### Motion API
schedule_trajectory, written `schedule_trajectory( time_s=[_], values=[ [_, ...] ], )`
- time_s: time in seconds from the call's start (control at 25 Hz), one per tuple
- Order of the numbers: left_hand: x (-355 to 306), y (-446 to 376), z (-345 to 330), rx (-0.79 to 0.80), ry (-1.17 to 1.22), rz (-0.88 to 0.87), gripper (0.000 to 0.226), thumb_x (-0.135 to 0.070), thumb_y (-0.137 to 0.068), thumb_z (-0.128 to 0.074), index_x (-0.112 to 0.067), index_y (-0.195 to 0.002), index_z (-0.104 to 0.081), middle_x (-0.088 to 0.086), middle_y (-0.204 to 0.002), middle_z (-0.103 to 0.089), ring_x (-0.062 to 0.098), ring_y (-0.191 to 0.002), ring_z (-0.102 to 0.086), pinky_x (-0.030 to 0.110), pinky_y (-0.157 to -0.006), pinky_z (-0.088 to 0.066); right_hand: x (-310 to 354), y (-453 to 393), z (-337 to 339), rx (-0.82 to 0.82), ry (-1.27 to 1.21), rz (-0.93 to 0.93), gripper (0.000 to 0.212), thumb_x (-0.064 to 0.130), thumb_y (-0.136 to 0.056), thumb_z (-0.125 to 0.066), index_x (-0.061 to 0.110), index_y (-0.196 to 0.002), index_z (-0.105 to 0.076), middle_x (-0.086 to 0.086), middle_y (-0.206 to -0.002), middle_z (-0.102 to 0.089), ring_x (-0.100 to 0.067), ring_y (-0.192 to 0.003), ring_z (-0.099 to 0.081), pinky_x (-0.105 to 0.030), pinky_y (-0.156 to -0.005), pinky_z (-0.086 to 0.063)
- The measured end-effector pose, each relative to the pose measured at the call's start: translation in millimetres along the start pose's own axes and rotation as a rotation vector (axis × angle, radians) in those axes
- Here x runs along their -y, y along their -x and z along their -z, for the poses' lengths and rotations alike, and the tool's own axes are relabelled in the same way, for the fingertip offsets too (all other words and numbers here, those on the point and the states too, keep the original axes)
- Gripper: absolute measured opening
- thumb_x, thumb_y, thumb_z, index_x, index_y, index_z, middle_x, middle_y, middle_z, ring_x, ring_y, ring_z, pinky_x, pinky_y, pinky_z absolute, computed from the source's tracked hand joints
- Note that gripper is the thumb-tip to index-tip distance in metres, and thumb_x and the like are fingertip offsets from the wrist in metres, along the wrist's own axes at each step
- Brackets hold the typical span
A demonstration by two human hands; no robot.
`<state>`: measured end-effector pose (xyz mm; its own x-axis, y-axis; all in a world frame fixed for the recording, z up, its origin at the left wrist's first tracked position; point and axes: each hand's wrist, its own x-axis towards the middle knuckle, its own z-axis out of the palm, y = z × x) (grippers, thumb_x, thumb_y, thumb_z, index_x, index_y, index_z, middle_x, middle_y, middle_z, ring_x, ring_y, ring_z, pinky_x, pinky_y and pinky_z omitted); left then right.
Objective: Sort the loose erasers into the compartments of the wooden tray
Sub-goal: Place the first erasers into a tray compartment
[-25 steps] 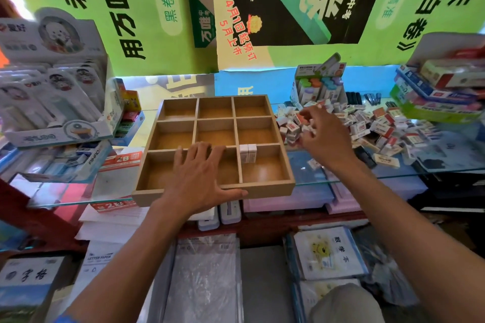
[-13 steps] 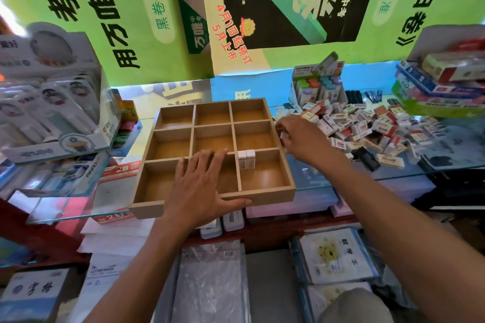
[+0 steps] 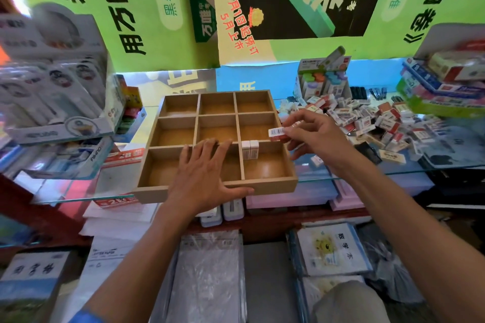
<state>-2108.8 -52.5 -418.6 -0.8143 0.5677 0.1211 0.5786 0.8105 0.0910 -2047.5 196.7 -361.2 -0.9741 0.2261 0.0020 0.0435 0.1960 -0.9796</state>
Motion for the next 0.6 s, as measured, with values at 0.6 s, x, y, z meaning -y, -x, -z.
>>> schedule_trajectory(
  time_s=[0.6],
  values=[
    [-0.7,-0.7,1.2,0.017,-0.017,0.002,0.114,-0.099,-0.06,-0.035,-0.034,-0.151,-0.011,0.001,-0.159,-0.019,0.025,-0.147,-0.017,0.054,-0.121,-0.014,-7.9,-3.3,-2.3,-0.049,0.07,-0.007,0.007,0.008,-0.082,-0.077,0.012,-0.087,-0.073,-0.008,-0.092,-0.072,-0.016,-0.075,-0.07,-0.03,-0.068,-0.061]
  ],
)
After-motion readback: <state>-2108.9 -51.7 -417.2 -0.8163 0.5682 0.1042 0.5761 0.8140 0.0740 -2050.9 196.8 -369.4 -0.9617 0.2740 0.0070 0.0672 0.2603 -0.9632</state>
